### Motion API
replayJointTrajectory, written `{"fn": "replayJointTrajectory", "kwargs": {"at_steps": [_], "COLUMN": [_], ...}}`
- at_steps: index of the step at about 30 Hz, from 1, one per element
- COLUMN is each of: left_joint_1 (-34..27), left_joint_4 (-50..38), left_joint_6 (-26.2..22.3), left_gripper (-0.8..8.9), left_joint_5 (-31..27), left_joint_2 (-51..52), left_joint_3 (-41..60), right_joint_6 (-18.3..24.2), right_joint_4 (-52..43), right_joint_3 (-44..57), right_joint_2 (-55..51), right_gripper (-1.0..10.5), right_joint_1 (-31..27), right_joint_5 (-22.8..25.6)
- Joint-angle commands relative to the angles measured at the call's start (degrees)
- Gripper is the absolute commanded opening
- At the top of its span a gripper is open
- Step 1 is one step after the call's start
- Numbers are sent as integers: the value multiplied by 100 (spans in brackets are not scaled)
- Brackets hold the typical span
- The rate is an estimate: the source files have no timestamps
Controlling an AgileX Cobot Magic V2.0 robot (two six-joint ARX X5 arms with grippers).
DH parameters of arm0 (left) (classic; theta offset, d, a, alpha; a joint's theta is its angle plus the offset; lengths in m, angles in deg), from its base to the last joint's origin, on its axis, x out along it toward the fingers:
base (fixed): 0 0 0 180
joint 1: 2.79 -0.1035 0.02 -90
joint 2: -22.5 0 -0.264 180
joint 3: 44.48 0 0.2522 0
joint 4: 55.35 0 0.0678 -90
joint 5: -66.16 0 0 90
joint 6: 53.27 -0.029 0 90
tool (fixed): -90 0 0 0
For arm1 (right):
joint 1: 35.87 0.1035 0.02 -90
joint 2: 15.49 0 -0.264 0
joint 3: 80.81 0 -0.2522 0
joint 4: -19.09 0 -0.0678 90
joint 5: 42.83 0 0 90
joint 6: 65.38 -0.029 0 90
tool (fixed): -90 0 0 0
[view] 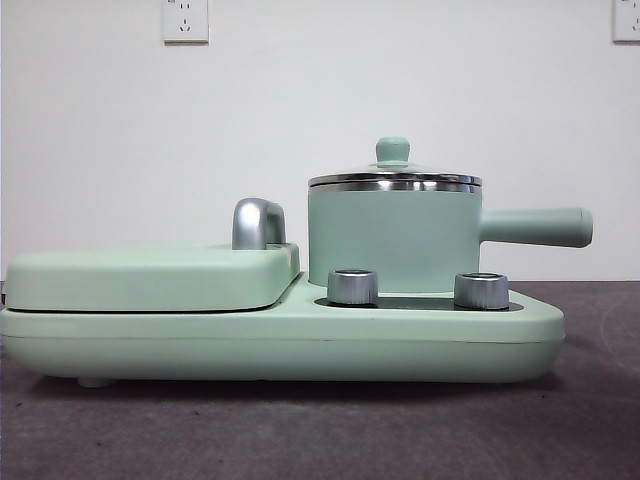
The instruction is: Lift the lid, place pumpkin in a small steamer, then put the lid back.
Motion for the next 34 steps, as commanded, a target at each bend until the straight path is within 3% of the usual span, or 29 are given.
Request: {"fn": "replayJointTrajectory", "kwargs": {"at_steps": [1, 34], "left_joint_1": [-7, -7], "left_joint_4": [31, 31], "left_joint_6": [-46, -46], "left_gripper": [9, 9], "left_joint_5": [0, 0], "left_joint_2": [9, 9], "left_joint_3": [107, 107], "right_joint_6": [76, 76], "right_joint_4": [-136, -136], "right_joint_3": [57, 57], "right_joint_2": [-15, -15], "right_gripper": [40, 40], "right_joint_1": [-2, -122], "right_joint_5": [-15, 2]}}
